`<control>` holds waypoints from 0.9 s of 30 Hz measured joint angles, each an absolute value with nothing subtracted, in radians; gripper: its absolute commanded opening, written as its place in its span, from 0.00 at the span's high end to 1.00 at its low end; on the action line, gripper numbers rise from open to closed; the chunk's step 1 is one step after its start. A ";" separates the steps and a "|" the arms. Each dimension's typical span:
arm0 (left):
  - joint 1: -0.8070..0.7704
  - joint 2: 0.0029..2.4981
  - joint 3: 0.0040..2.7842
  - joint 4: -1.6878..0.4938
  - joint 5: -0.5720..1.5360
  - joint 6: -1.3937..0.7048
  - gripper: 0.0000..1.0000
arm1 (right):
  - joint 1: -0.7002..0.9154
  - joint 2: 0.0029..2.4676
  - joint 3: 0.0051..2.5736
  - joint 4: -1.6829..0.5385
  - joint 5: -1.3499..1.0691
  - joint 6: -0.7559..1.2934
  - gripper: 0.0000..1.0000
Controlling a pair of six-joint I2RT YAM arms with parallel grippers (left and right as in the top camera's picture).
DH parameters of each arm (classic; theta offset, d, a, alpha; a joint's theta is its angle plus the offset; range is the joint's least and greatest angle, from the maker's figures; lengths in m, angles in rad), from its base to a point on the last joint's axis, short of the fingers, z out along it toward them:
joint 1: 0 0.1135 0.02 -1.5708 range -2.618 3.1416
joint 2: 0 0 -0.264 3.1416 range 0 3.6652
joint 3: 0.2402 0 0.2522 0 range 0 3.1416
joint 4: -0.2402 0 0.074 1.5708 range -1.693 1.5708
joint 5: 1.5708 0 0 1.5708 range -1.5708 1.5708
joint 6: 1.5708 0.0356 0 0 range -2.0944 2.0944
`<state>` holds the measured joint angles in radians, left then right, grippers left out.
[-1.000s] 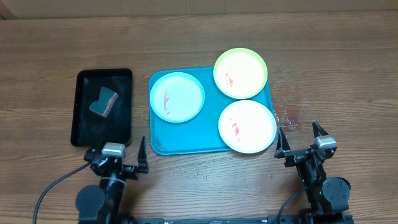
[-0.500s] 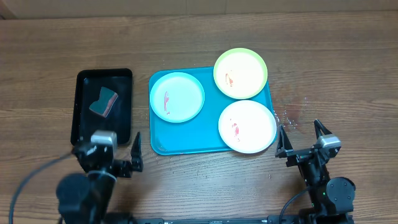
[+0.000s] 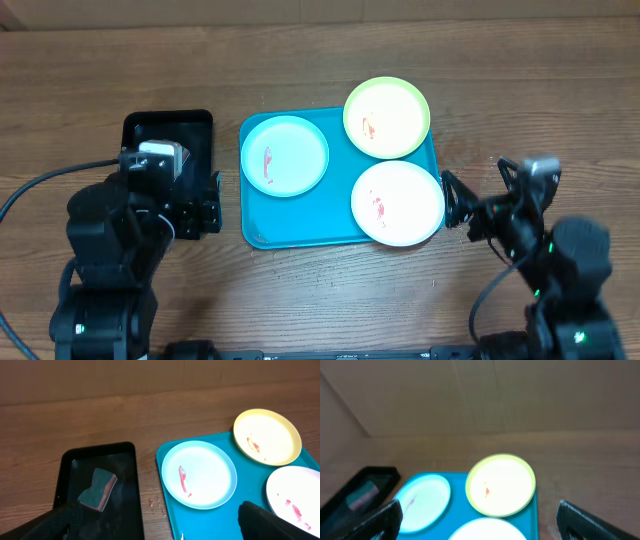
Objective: Clean dirty plates on tray and stack at the side
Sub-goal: 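Move the left gripper to the sponge and the right gripper to the white plate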
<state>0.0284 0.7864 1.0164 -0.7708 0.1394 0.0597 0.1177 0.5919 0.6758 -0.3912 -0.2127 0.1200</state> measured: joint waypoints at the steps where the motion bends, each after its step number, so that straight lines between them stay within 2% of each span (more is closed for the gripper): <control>1: 0.028 0.796 1.016 -0.772 0.139 0.060 0.00 | 0.118 0.632 0.720 -0.422 -0.219 0.119 0.00; 9: 0.028 0.839 1.019 -0.786 0.152 0.059 0.00 | 0.118 1.032 1.215 -0.868 -0.260 0.130 0.00; 14: 0.028 0.922 1.078 -0.857 0.155 0.027 0.00 | 0.117 1.186 1.298 -0.868 -0.337 0.155 0.00; 16: 0.028 0.993 1.161 -0.935 0.154 0.012 0.00 | 0.118 1.229 1.298 -0.830 -0.392 0.164 0.08; 21: 0.028 1.201 1.460 -1.150 0.133 -0.008 0.00 | 0.122 1.321 1.299 -0.801 -0.457 0.221 0.20; 27: 0.028 1.343 1.670 -1.234 0.117 -0.015 0.00 | 0.218 1.453 1.388 -0.879 -0.395 0.307 0.27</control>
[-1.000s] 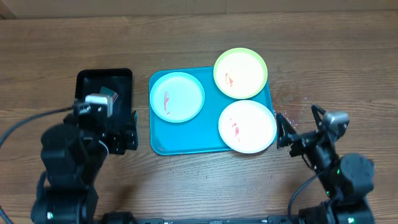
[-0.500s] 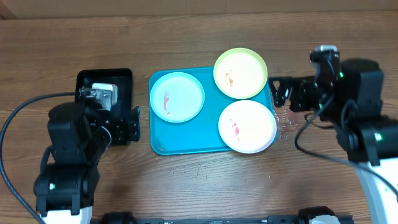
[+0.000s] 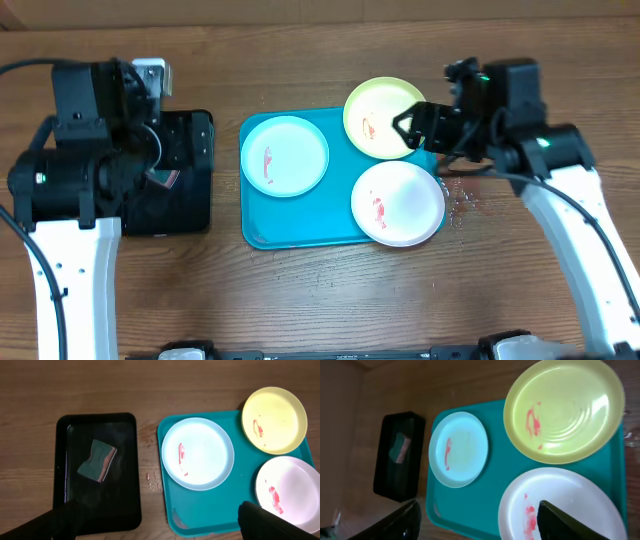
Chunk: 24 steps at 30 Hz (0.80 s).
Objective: Clean dirty plates on tray and stack at the side
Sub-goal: 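Move the left gripper to the sponge and the right gripper to the white plate, then grasp the sponge with the left gripper and the white plate rim with the right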
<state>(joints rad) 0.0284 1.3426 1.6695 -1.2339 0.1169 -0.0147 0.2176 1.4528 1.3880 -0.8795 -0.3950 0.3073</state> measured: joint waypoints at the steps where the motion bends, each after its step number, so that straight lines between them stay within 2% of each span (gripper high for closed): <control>1: 0.028 1.348 1.672 -1.236 0.116 -0.017 0.00 | 0.242 1.481 1.420 -0.891 -0.375 0.315 0.28; 3: 0.028 1.361 1.673 -1.240 0.115 -0.019 0.00 | 0.299 1.544 1.488 -0.901 -0.334 0.331 0.30; 5: 0.028 1.382 1.673 -1.242 0.099 -0.019 0.00 | 0.372 1.622 1.552 -0.892 -0.267 0.357 0.36; 10: 0.028 1.450 1.675 -1.251 0.047 -0.020 0.00 | 0.468 1.742 1.573 -0.831 -0.171 0.406 0.44; 12: 0.028 1.490 1.675 -1.258 0.027 -0.026 0.00 | 0.509 1.825 1.573 -0.808 -0.140 0.424 0.52; 15: 0.028 1.547 1.675 -1.256 -0.002 -0.056 0.05 | 0.543 1.913 1.573 -0.765 -0.108 0.441 0.58; 18: 0.028 1.594 1.675 -1.252 -0.036 -0.096 0.09 | 0.566 1.979 1.573 -0.738 -0.075 0.462 0.62; 24: 0.028 1.652 1.675 -1.230 -0.075 -0.133 0.09 | 0.588 2.082 1.573 -0.700 -0.025 0.495 0.67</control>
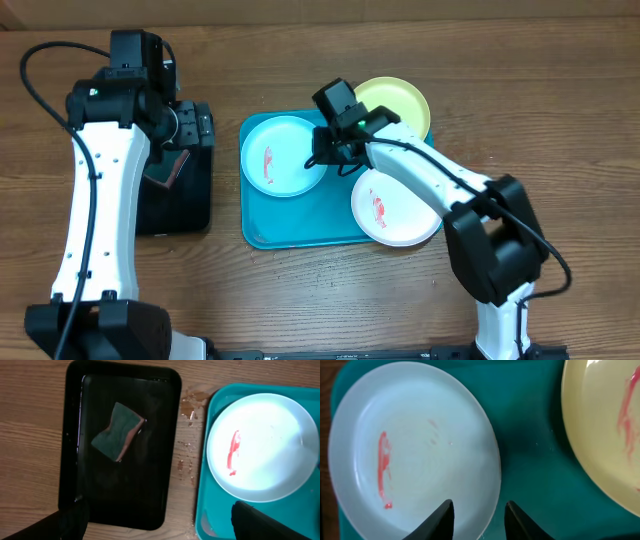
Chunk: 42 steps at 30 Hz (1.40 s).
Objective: Clean dirty plates on tray and stack at the side
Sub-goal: 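Grasp the sponge with the left gripper and the white plate rim with the right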
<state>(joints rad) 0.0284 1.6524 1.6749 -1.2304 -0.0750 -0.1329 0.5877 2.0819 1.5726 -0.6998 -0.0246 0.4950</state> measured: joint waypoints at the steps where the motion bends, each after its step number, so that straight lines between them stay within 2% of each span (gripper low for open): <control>1: 0.028 1.656 1.675 -1.227 -0.083 -0.134 0.09 | 0.588 2.093 1.573 -0.698 -0.017 0.499 0.68; 9: 0.047 1.657 1.675 -1.210 -0.106 -0.144 0.08 | 0.588 2.158 1.573 -0.651 0.019 0.520 0.75; 16: 0.055 1.658 1.675 -1.208 -0.134 -0.151 0.08 | 0.588 2.165 1.572 -0.619 0.031 0.528 0.92; 20: 0.055 1.673 1.675 -1.208 -0.145 -0.151 0.08 | 0.588 2.165 1.565 -0.612 0.033 0.542 0.96; 28: 0.076 1.790 1.674 -1.208 -0.152 -0.110 0.12 | 0.588 2.165 1.561 -0.603 0.033 0.547 0.96; 32: 0.094 1.862 1.674 -1.205 -0.151 -0.027 0.16 | 0.588 2.165 1.561 -0.604 0.033 0.547 0.96; 37: 0.103 1.958 1.674 -1.179 -0.150 0.112 0.37 | 0.588 2.165 1.560 -0.604 0.033 0.547 0.96; 42: 0.119 2.025 1.674 -1.135 -0.150 0.220 0.38 | 0.588 2.165 1.560 -0.604 0.033 0.547 0.96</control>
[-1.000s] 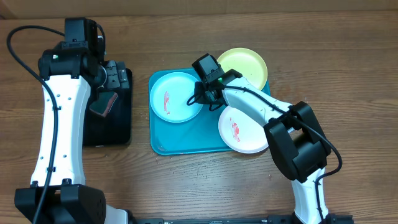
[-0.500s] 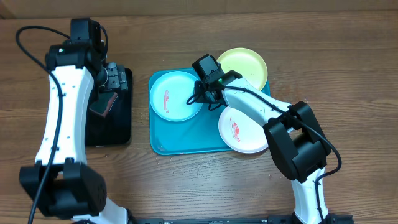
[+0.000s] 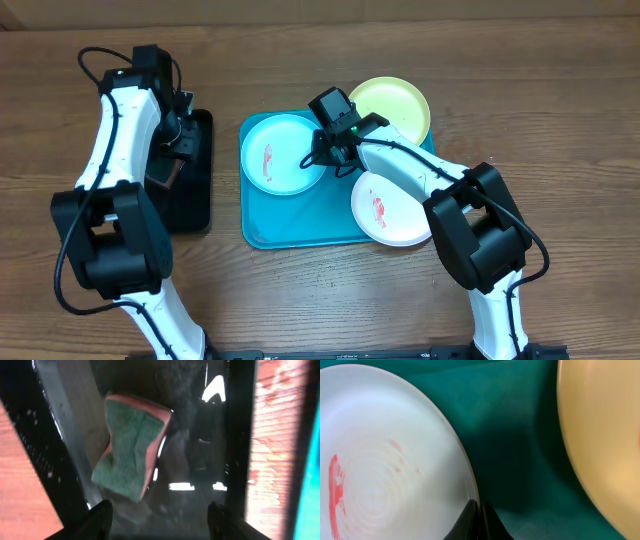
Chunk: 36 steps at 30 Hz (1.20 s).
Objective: Clean dirty plates on tray and stack at the side
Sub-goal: 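Grasp the sponge with the left gripper and the white plate rim with the right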
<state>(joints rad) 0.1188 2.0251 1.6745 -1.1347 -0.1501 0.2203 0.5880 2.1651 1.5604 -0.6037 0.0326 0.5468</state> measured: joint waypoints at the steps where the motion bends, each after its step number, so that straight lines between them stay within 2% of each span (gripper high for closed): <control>1: 0.125 2.031 1.674 -1.124 -0.150 0.231 0.38 | 0.588 2.165 1.560 -0.603 0.033 0.547 0.96; 6: 0.170 2.036 1.674 -1.087 -0.136 0.266 0.40 | 0.588 2.165 1.557 -0.600 0.033 0.548 0.96; 11: 0.210 2.039 1.674 -1.062 -0.083 0.327 0.50 | 0.588 2.165 1.555 -0.598 0.033 0.548 0.96; 21: 0.223 2.143 1.674 -1.039 -0.052 0.374 0.49 | 0.588 2.165 1.555 -0.596 0.033 0.550 0.96; 25: 0.223 2.186 1.674 -1.027 -0.053 0.377 0.63 | 0.588 2.165 1.555 -0.596 0.033 0.550 0.96; 31: 0.224 2.209 1.674 -1.021 -0.057 0.374 0.94 | 0.588 2.165 1.555 -0.595 0.033 0.550 0.95; 36: 0.224 2.209 1.675 -1.024 -0.056 0.364 0.96 | 0.588 2.165 1.554 -0.595 0.034 0.550 0.95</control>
